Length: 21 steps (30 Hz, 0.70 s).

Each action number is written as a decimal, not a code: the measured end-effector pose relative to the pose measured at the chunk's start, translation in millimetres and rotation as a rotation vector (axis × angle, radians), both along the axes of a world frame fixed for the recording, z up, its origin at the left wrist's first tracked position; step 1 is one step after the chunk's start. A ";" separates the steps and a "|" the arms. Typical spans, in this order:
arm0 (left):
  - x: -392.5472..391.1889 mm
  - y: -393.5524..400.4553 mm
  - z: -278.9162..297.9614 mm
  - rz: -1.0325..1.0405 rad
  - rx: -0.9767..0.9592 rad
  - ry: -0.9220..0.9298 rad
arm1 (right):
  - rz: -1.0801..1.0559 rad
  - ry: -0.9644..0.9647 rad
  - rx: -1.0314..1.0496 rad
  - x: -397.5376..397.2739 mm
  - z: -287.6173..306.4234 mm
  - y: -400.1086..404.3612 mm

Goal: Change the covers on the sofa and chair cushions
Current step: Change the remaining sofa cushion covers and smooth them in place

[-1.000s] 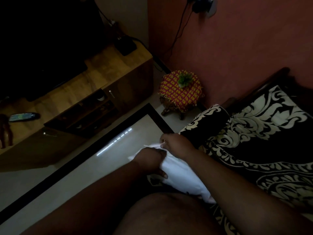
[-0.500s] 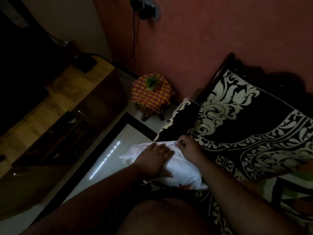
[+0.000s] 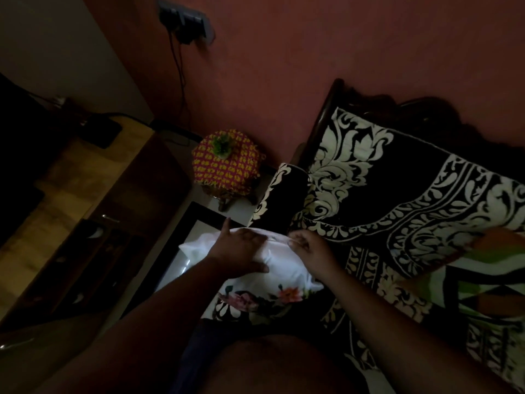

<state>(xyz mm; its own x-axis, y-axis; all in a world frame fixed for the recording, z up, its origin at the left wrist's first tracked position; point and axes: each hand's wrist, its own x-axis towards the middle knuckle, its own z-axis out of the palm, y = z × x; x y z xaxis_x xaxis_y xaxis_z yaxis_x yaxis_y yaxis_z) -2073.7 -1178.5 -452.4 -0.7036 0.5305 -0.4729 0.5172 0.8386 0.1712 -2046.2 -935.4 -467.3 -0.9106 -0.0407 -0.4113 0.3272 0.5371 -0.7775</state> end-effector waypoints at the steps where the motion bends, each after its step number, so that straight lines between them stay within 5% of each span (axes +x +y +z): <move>1: -4.3 -1.3 1.9 0.024 0.030 -0.006 | -0.030 0.046 0.010 7.9 0.3 7.7; 9: -17.6 -18.7 -1.1 0.313 0.078 0.309 | 0.107 0.135 0.201 49.9 -17.6 26.2; 13: -17.8 -38.8 -7.6 0.535 0.082 0.108 | -0.140 0.185 0.244 24.6 -9.5 36.8; 21: -42.4 -38.3 0.1 0.402 0.012 0.079 | -0.157 0.077 0.216 46.2 -7.1 27.0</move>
